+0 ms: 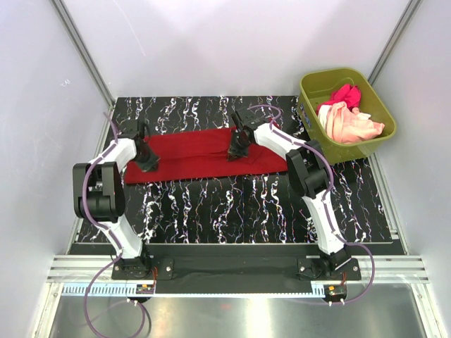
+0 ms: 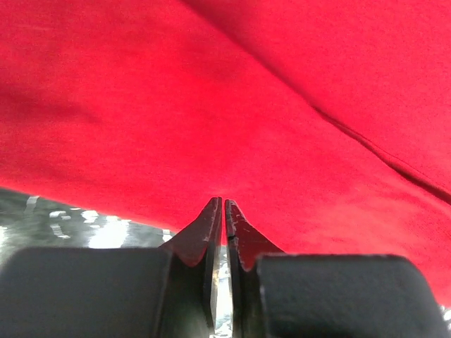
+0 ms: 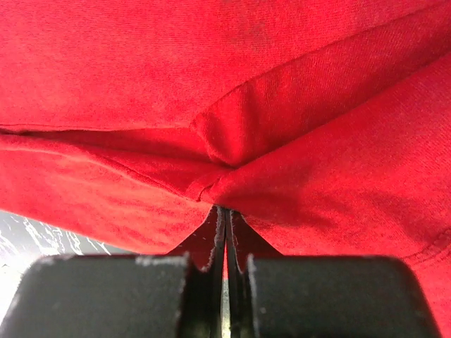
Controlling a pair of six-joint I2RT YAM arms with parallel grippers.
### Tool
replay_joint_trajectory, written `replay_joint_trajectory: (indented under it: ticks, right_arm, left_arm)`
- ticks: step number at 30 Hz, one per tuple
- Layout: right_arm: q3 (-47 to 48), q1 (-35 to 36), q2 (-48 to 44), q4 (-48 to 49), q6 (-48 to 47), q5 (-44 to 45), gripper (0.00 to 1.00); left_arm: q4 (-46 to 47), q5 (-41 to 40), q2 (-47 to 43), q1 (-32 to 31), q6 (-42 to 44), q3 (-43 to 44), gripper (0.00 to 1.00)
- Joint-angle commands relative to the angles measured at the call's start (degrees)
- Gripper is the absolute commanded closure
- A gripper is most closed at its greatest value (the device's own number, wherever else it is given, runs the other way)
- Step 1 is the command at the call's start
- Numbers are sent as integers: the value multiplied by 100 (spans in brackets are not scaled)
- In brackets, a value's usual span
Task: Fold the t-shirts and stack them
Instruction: Fold the tshirt
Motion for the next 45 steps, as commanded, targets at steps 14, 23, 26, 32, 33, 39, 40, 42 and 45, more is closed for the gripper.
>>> replay_joint_trajectory:
  ticks: [14, 23, 26, 32, 33, 39, 40, 42, 45]
  right_arm:
    - [1273, 66, 735, 236, -89, 753, 100]
    - [2576, 40, 1088, -203, -449, 877, 98]
    - [2453, 40, 868, -326, -580, 780, 94]
    - [1618, 40, 200, -116, -801, 595, 83]
    - [1548, 40, 191, -89, -775, 578, 80]
    - [1600, 40, 296, -230, -651, 419, 73]
    - [1591, 48, 314, -221, -651, 419, 74]
    - [1600, 31, 323, -238, -660, 437, 76]
    - [1591, 48, 367, -221, -643, 463, 81]
  left_arm:
    - [-446, -715, -369, 1087, -260, -637, 98]
    - [-613, -1163, -818, 1351, -67, -805, 97]
    - [-806, -1330, -835, 1360, 20, -392, 97]
    - [-455, -1006, -1363, 1360, 241, -242, 94]
    - [-394, -822, -1276, 1360, 232, -233, 93]
    - [-209, -338, -783, 1360, 170, -172, 91]
    - [-165, -311, -600, 1369, 205, -154, 91]
    - [-217, -285, -362, 1386, 258, -84, 91]
    - [-244, -337, -71, 1535, 250, -101, 92]
